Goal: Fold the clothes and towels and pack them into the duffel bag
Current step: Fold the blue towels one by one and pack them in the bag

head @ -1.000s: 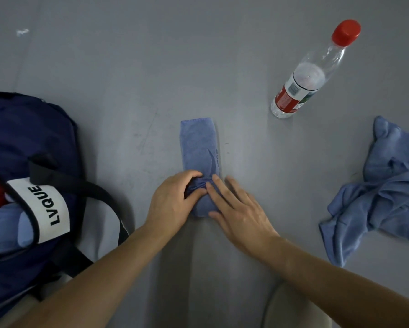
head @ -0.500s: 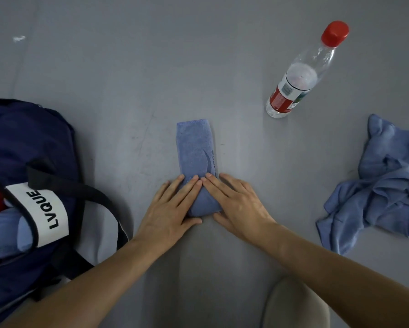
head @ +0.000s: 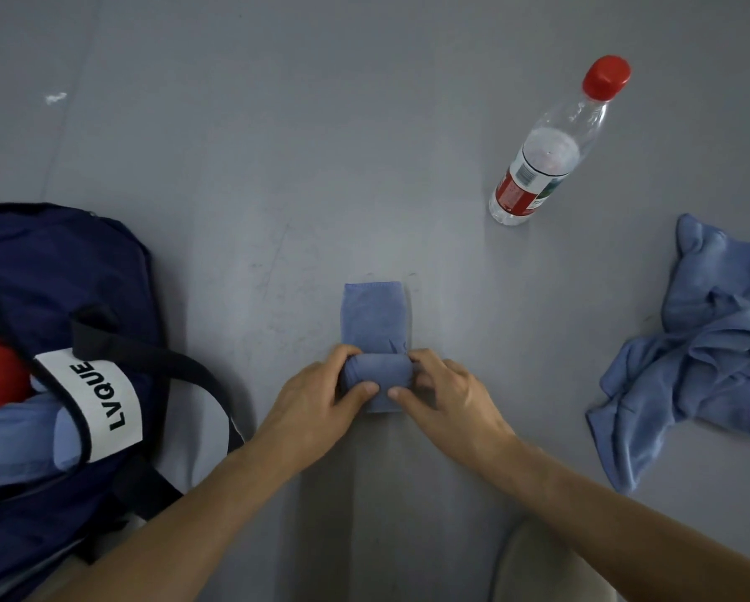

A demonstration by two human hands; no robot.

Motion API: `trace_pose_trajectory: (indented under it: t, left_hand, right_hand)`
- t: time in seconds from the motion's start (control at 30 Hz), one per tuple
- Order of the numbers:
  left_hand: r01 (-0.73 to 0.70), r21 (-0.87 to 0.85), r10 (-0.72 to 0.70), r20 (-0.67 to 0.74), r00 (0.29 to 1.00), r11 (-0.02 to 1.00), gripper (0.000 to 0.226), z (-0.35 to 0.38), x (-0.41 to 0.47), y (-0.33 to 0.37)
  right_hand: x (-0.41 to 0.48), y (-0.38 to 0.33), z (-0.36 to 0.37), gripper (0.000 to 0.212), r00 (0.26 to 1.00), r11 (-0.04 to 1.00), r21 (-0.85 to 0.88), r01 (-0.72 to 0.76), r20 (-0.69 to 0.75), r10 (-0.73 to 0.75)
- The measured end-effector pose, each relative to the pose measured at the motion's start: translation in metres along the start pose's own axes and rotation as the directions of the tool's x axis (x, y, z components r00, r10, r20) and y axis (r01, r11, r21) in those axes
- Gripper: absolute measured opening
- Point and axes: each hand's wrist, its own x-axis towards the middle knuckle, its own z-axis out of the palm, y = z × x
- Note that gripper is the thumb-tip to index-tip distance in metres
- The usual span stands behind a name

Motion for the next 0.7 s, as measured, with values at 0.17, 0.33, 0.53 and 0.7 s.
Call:
trace_pose_trajectory:
  t: [0.17,0.33,0.53,0.7]
  left_hand:
    - [0.059,0.001,-0.058,-0.165,0.985,0.998,0.027,0.000,0.014,0.007]
    - [-0.033,0.206,0.095,-0.298,0.950,0.978,0.031,0.000,0.022,0.013]
    - [-0.359,0.423,0.434,-0.094,0.896,0.832,0.076,0.001,0.016,-0.014]
    - [-0.352,0.401,0.389,-0.011,0.921,0.846,0.085,-0.008,0.022,-0.016]
  right_hand:
    - [0.002,-0.010,0.003,0.052,0.906,0.924,-0.251,0.287,-0.242,-0.347]
    - [0.009,0.002,0.011,0.081,0.902,0.736,-0.571,0.363,0.016,-0.432]
    - [0.020,0.001,0.011,0.071,0.886,0.749,-0.570,0.337,-0.076,-0.457]
    - [0.027,-0.005,0.007,0.073,0.899,0.792,-0.500,0.350,-0.057,-0.433]
